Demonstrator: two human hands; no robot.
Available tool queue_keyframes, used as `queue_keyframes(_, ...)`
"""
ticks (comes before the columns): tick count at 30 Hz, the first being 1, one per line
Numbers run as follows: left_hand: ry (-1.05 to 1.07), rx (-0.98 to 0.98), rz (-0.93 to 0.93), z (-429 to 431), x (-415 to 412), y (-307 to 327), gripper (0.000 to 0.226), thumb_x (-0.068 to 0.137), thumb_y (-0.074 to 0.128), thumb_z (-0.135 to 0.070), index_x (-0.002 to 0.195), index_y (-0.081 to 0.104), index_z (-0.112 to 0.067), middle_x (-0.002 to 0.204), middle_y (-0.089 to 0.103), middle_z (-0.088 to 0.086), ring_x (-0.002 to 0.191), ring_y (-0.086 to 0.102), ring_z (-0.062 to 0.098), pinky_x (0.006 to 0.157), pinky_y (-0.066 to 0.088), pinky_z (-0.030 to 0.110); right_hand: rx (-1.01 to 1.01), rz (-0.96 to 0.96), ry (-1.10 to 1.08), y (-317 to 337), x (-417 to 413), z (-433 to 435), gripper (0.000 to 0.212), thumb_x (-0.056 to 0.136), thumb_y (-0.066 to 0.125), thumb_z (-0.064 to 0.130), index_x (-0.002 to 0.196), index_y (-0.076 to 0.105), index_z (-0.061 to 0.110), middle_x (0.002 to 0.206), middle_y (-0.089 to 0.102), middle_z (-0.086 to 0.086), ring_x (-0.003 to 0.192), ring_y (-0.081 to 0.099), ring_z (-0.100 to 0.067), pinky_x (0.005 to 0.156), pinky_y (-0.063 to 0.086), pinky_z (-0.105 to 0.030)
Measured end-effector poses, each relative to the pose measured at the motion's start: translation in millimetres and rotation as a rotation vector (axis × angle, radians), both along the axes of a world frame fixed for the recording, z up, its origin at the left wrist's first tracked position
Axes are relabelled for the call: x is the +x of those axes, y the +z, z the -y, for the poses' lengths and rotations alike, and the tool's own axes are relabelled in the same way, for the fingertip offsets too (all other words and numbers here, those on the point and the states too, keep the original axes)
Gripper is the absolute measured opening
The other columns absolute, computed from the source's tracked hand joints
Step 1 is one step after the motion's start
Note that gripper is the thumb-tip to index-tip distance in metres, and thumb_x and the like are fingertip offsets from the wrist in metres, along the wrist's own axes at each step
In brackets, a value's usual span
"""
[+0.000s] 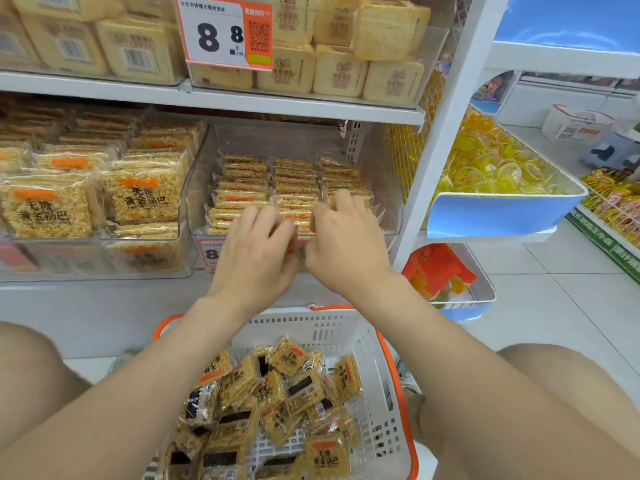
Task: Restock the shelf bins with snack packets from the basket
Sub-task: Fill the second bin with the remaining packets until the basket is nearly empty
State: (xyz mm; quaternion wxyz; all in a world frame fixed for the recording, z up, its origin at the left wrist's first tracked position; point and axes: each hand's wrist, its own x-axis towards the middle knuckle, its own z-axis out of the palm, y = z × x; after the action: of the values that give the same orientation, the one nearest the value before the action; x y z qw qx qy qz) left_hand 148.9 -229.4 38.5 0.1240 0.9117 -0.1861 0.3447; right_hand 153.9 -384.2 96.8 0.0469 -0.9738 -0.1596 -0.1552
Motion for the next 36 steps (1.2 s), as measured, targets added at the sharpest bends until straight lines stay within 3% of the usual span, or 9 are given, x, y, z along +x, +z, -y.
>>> queue_keyframes(4,-0.012,0.195,-0.334,3,-22,-26,0.027,0.092,0.047,-0.04,0.071,0.047,-0.023,0.064,0.053,-0.006,0.066,0.048,0.024,0.073,0.035,0.04,0.05,-0.217,0.061,-12,-28,-3,0.006,0.086,0.058,0.017,0.087,0.06,0.012,0.086,0.058,-0.006,0.081,0.058,-0.031,0.062,0.039,-0.034)
queue_keyframes(8,-0.033,0.561,-0.82,12,-48,-58,0.041,0.101,0.043,-0.041,0.065,0.04,-0.023,0.062,0.047,-0.004,0.055,0.042,0.016,0.085,0.046,0.04,-0.123,-0.503,0.083,-39,-50,2,0.034,0.096,0.056,0.021,0.072,0.033,0.018,0.075,0.039,-0.004,0.061,0.044,-0.026,0.052,0.03,-0.031)
queue_keyframes(14,-0.171,0.84,-1.245,9,-79,-140,0.018,0.106,0.045,-0.015,0.111,0.062,-0.014,0.098,0.065,0.002,0.076,0.063,0.018,0.073,0.055,0.034,-0.376,-0.665,0.155,-91,-72,0,0.009,0.099,0.054,0.014,0.091,0.05,0.017,0.086,0.054,-0.003,0.074,0.057,-0.023,0.062,0.047,-0.036)
queue_keyframes(17,-0.225,0.998,-1.269,-1,-95,-184,0.051,0.1,0.056,-0.003,0.148,0.05,-0.018,0.141,0.056,0.011,0.103,0.068,0.026,0.078,0.059,0.036,-0.472,-0.752,0.214,-117,-77,-2,0.012,0.099,0.052,0.01,0.109,0.056,0.015,0.083,0.046,0.0,0.069,0.053,-0.018,0.06,0.043,-0.034)
queue_keyframes(19,-0.253,1.143,-1.255,-2,-104,-204,0.071,0.099,0.06,-0.001,0.16,0.033,-0.026,0.169,0.018,0.016,0.116,0.064,0.036,0.08,0.056,0.041,-0.541,-0.827,0.229,-127,-76,-3,0.012,0.1,0.052,0.011,0.109,0.058,0.014,0.084,0.045,0.001,0.07,0.052,-0.018,0.062,0.043,-0.034)
queue_keyframes(23,-0.217,1.322,-1.283,4,-118,-224,0.071,0.101,0.058,0.0,0.161,0.032,-0.026,0.17,-0.009,0.025,0.105,0.069,0.035,0.078,0.052,0.044,-0.574,-0.89,0.224,-133,-72,-13,0.008,0.096,0.054,0.008,0.095,0.058,0.014,0.093,0.057,0.001,0.07,0.056,-0.016,0.057,0.043,-0.031)
queue_keyframes(26,-0.182,1.346,-1.315,2,-118,-230,0.072,0.105,0.054,-0.005,0.166,0.021,-0.02,0.173,-0.006,0.022,0.141,0.048,0.039,0.1,0.05,0.053,-0.521,-0.855,0.258,-133,-69,-19,0.024,0.096,0.055,0.005,0.08,0.043,0.019,0.09,0.051,-0.002,0.077,0.062,-0.021,0.067,0.056,-0.035)
queue_keyframes(31,-0.218,1.275,-1.283,-2,-106,-217,0.068,0.108,0.05,-0.009,0.165,0.013,-0.013,0.16,0.038,0.017,0.127,0.058,0.036,0.11,0.046,0.056,-0.529,-0.87,0.291,-130,-66,-22,0.018,0.097,0.056,0.009,0.1,0.043,0.02,0.081,0.032,-0.001,0.089,0.065,-0.028,0.079,0.06,-0.042)
queue_keyframes(36,-0.241,0.986,-1.212,-18,-92,-212,0.052,0.103,0.051,0.0,0.15,0.037,-0.019,0.137,0.054,0.007,0.083,0.059,0.022,0.072,0.056,0.035,-0.507,-0.872,0.269,-125,-62,-21,0.02,0.102,0.056,0.021,0.122,0.06,0.017,0.102,0.053,-0.002,0.085,0.062,-0.024,0.065,0.05,-0.035)
